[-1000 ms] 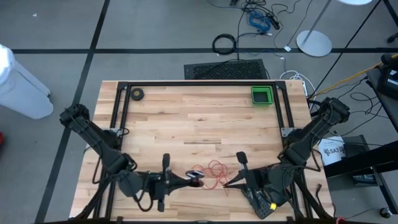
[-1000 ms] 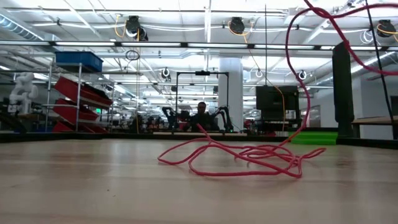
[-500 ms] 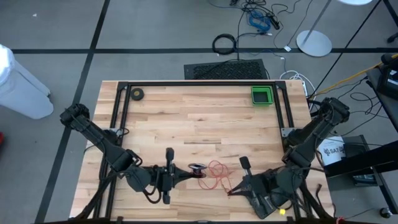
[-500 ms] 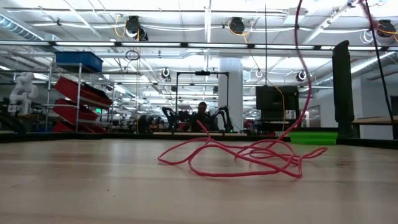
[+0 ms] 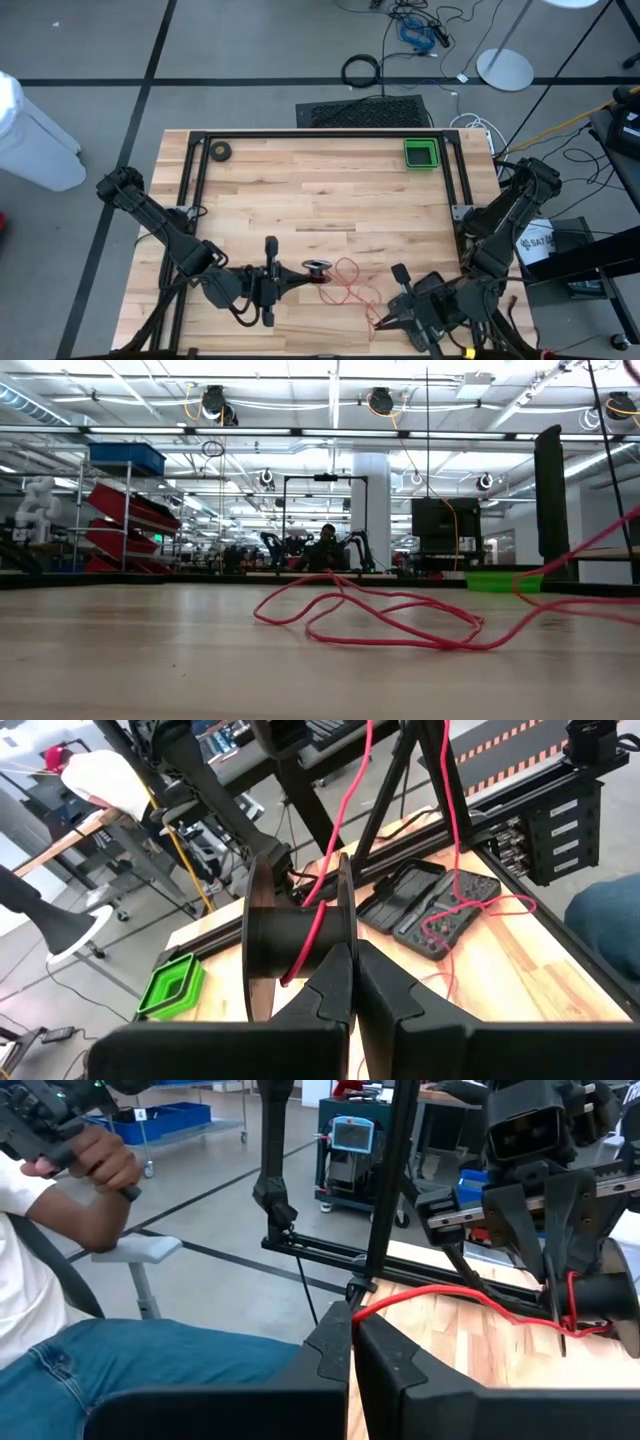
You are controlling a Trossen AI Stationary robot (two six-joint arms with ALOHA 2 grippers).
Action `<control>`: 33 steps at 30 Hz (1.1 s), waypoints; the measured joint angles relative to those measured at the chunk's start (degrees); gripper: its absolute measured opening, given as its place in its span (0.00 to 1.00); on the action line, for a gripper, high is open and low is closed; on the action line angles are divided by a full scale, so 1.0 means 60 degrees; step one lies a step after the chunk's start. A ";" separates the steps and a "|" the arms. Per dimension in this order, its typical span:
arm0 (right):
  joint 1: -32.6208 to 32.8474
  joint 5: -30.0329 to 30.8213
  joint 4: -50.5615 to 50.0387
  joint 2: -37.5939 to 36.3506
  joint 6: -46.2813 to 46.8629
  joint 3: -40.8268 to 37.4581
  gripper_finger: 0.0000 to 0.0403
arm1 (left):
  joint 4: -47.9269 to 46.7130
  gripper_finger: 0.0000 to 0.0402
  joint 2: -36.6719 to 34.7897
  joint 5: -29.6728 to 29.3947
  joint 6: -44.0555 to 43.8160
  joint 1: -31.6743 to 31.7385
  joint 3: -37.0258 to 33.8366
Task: Coil cords
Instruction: Coil the red wire into the spool
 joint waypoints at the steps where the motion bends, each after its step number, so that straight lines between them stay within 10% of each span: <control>1: 0.0010 0.0000 0.0000 0.0000 0.0000 0.0000 0.00 | -0.0005 0.02 0.0000 -0.0002 0.0000 0.0000 0.0000; 21: -0.0266 0.0011 0.0265 0.0043 -0.0180 0.0000 0.00 | -0.0049 0.02 0.0079 0.0542 -0.0286 0.0195 0.0000; 33: -0.0385 -0.0025 -0.0582 0.1095 -0.0590 0.1338 0.00 | -0.0047 0.02 0.0745 0.4599 -0.1013 0.1139 0.0000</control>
